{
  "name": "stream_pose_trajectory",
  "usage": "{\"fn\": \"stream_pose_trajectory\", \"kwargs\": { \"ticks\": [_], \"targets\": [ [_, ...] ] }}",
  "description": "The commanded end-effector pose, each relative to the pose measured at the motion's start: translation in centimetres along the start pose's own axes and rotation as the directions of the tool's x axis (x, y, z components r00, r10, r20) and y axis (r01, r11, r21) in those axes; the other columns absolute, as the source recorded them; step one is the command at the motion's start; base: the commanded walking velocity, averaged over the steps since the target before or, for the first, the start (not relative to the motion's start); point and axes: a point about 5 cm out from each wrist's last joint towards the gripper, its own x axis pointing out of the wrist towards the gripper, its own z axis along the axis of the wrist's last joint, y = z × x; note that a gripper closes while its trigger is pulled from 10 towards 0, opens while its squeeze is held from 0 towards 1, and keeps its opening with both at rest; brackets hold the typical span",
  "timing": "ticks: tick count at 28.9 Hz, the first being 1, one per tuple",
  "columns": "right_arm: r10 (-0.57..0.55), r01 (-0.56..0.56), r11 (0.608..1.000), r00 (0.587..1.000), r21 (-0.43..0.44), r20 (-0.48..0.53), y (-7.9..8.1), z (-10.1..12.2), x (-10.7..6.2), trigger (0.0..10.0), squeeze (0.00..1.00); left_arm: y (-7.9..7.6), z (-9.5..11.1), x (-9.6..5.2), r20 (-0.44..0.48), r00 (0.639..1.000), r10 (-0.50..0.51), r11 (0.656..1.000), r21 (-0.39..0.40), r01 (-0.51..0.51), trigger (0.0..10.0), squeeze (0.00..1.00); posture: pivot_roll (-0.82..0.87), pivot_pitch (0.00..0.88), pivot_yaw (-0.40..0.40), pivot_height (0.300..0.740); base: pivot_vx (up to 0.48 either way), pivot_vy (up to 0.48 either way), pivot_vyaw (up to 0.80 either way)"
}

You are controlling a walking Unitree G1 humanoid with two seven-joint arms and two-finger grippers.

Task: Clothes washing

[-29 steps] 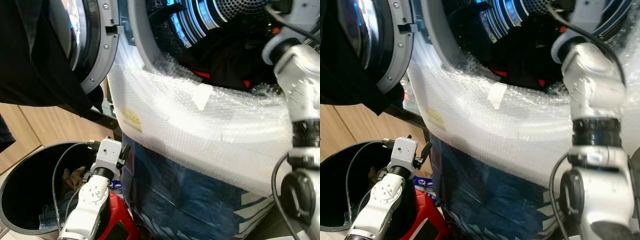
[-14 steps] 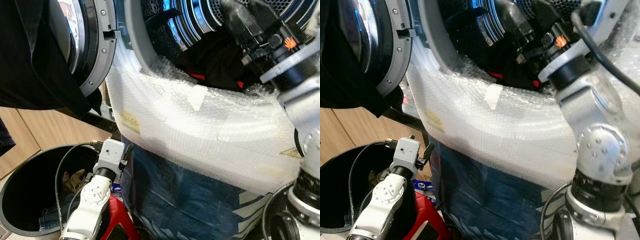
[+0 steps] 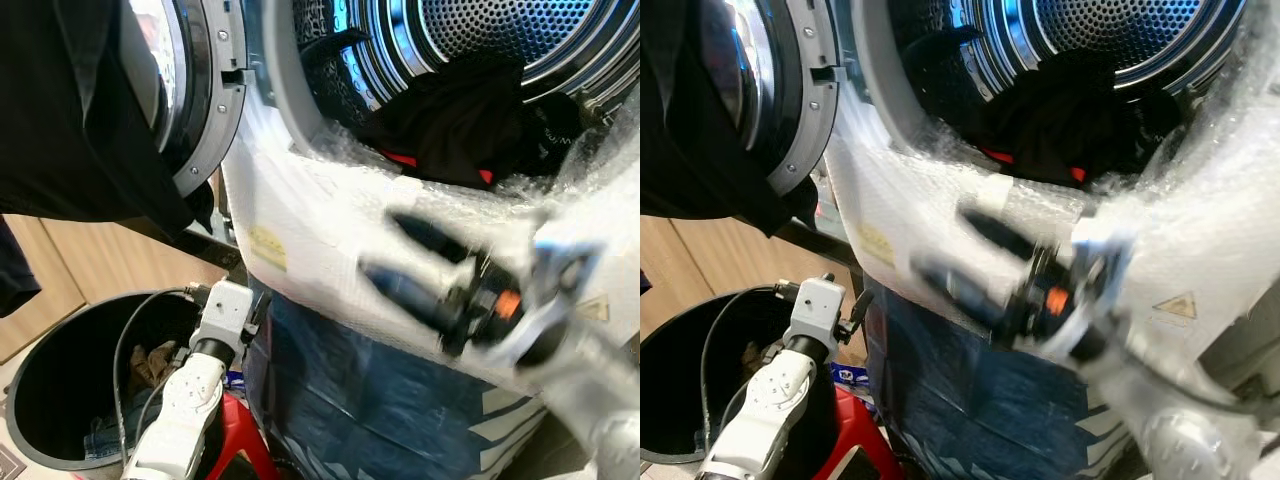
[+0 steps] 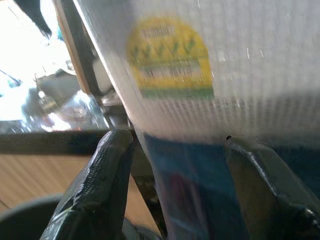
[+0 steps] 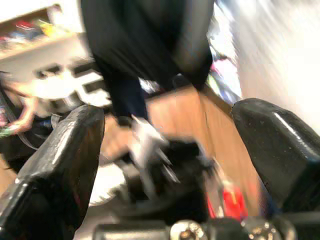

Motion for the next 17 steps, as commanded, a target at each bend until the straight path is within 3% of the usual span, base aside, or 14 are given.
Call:
{"fn": "stream_pose_trajectory", "kwargs": {
  "ticks": [1, 2, 4, 7, 9, 10, 12, 13, 14, 15, 17],
  "targets": [
    [-0.01, 0.009, 1.0, 0.999, -0.019, -0.034, -0.4, -0.8, -0.2, 10.0, 0.0, -0.5, -1.0, -0.3, -0.033, 0.999, -0.025, 0.999, 0.022, 0.026, 10.0, 0.0, -0.03, 0.0, -0.007, 0.74, 0.0, 0.0, 0.0],
    [-0.017, 0.017, 1.0, 0.997, 0.0, -0.07, -0.8, -2.2, -0.7, 10.0, 0.0, -0.6, -1.6, -0.3, -0.055, 0.998, -0.031, 0.999, 0.023, 0.032, 10.0, 0.0, -0.04, 0.0, -0.006, 0.74, 0.0, 0.0, 0.0],
    [-0.159, 0.184, 0.978, 0.962, 0.096, -0.222, -3.4, -8.1, -3.2, 10.0, 0.0, -1.4, -3.7, -0.6, -0.131, 0.989, -0.072, 0.997, 0.01, 0.074, 10.0, 0.0, -0.02, 0.0, -0.008, 0.74, 0.0, 0.0, 0.0],
    [-0.282, 0.328, 0.934, 0.92, 0.142, -0.274, -5.0, -10.7, -5.0, 10.0, 0.0, -2.0, -5.0, -0.7, -0.186, 0.975, -0.119, 0.991, 0.034, 0.128, 10.0, 0.0, -0.02, 0.0, -0.009, 0.74, 0.0, 0.0, 0.0],
    [-0.315, 0.367, 0.919, 0.904, 0.144, -0.29, -5.4, -11.5, -5.6, 10.0, 0.0, -2.1, -5.3, -0.8, -0.201, 0.97, -0.136, 0.988, 0.044, 0.147, 10.0, 0.0, -0.02, 0.0, -0.009, 0.74, 0.0, 0.0, 0.0],
    [-0.392, 0.462, 0.87, 0.859, 0.171, -0.33, -6.1, -13.7, -7.2, 10.0, 0.0, -2.4, -6.3, -0.8, -0.242, 0.956, -0.164, 0.983, 0.036, 0.177, 10.0, 0.0, -0.03, 0.002, -0.001, 0.74, 0.0, 0.0, 0.0],
    [-0.482, 0.573, 0.793, 0.797, 0.207, -0.363, -6.6, -15.9, -8.9, 10.0, 0.0, -2.9, -7.3, -0.9, -0.288, 0.935, -0.205, 0.975, 0.022, 0.22, 10.0, 0.0, -0.03, 0.008, 0.004, 0.74, 0.0, 0.0, 0.0],
    [-0.498, 0.592, 0.779, 0.785, 0.208, -0.369, -6.6, -16.3, -9.2, 10.0, 0.0, -3.0, -7.5, -0.9, -0.297, 0.931, -0.213, 0.973, 0.022, 0.23, 10.0, 0.0, -0.03, 0.008, 0.004, 0.74, 0.0, 0.0, 0.0],
    [-0.556, 0.649, 0.74, 0.738, 0.176, -0.383, -7.0, -17.1, -9.9, 10.0, 0.0, -3.3, -8.2, -1.1, -0.335, 0.912, -0.236, 0.967, 0.017, 0.256, 10.0, 0.0, -0.03, 0.011, 0.005, 0.74, 0.0, 0.0, 0.0],
    [-0.556, 0.649, 0.74, 0.738, 0.176, -0.383, -7.0, -17.1, -9.9, 10.0, 0.0, -3.3, -8.2, -1.1, -0.335, 0.912, -0.236, 0.967, 0.017, 0.256, 10.0, 0.0, -0.03, 0.011, 0.005, 0.74, 0.0, 0.0, 0.0],
    [-0.638, 0.732, 0.654, 0.668, 0.188, -0.383, -7.6, -17.9, -10.7, 10.0, 0.0, -3.4, -9.0, -1.3, -0.371, 0.898, -0.238, 0.962, 0.034, 0.269, 10.0, 0.0, -0.05, 0.017, 0.012, 0.74, 0.0, 0.0, 0.0]
  ]
}}
